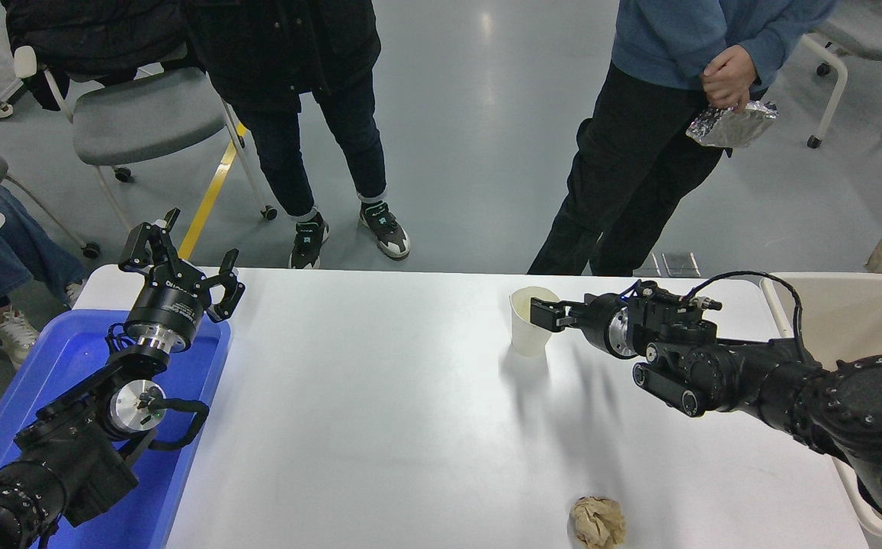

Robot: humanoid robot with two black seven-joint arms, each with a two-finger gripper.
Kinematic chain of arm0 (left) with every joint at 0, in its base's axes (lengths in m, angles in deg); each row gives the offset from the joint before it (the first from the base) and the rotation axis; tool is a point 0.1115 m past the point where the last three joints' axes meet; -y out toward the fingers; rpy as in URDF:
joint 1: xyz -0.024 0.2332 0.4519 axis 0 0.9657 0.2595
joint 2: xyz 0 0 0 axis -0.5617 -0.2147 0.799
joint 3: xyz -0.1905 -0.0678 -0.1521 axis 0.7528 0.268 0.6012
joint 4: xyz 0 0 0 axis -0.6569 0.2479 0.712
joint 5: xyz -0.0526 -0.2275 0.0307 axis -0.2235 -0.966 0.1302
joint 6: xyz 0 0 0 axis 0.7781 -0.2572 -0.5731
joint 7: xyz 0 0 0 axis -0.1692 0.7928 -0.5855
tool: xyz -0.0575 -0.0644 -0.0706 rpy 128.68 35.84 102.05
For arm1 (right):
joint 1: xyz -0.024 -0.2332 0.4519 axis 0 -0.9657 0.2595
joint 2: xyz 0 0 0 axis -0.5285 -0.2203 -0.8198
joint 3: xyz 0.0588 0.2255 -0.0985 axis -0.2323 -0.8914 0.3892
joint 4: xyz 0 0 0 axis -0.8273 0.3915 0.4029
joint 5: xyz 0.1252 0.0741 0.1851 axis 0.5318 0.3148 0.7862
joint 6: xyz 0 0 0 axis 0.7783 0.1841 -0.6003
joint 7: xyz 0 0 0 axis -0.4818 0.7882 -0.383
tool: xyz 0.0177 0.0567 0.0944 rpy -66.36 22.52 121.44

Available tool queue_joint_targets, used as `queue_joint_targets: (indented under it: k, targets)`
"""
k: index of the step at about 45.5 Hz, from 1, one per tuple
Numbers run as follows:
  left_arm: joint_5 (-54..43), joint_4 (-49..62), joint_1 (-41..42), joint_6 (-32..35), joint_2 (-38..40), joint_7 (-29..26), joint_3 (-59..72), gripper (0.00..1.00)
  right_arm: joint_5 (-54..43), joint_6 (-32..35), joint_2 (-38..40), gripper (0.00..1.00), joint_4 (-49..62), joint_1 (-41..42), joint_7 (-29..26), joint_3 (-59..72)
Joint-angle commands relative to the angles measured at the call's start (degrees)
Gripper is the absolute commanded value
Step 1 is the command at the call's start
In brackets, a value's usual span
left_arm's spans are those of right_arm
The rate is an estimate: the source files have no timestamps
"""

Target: Dispose of the paper cup in the dustbin

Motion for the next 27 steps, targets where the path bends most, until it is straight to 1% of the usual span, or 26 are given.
queue_joint_targets:
  k: [1,3,7,9,11,12,16,19,21,24,27]
  targets:
    - [0.0,0.0,0.01,0.0,0.01,0.0,0.0,1.0,-0.09,-0.66,-0.58,0.89,0.33,-0.12,0.09,0.08]
    - [0.0,0.0,0.01,0.0,0.01,0.0,0.0,1.0,-0.27,-0.84,-0.58,0.84,0.33,-0.12,0.09,0.08]
    - [0.0,0.0,0.01,0.0,0.01,0.0,0.0,1.0,-0.27,-1.02,-0.58,0.69,0.67,-0.21,0.17,0.08]
    - [0.0,0.0,-0.08,0.0,0.01,0.0,0.0,1.0,-0.27,-1.02,-0.58,0.55,0.85,-0.21,0.26,0.08]
    - [0.0,0.0,-0.08,0.0,0.01,0.0,0.0,1.0,-0.18,-0.84,-0.58,0.37,0.94,-0.38,0.35,0.0]
    - [0.0,0.0,0.01,0.0,0.01,0.0,0.0,1.0,-0.18,-0.75,-0.58,0.31,0.94,-0.38,0.35,0.08]
    - [0.0,0.0,0.01,0.0,0.01,0.0,0.0,1.0,-0.18,-0.75,-0.58,0.16,0.85,-0.47,0.61,0.0]
    - [0.0,0.0,0.01,0.0,0.01,0.0,0.0,1.0,-0.18,-0.75,-0.58,0.14,0.85,-0.47,0.7,0.08]
    - [0.0,0.0,0.01,0.0,0.01,0.0,0.0,1.0,-0.18,-0.75,-0.58,0.09,0.85,-0.39,0.79,0.08]
    - [0.0,0.0,0.01,0.0,0.01,0.0,0.0,1.0,-0.18,-0.49,-0.58,0.08,0.77,-0.21,1.05,0.08]
    - [0.0,0.0,0.01,0.0,0.01,0.0,0.0,1.0,-0.27,-0.4,-0.58,0.03,0.76,-0.12,1.14,0.08]
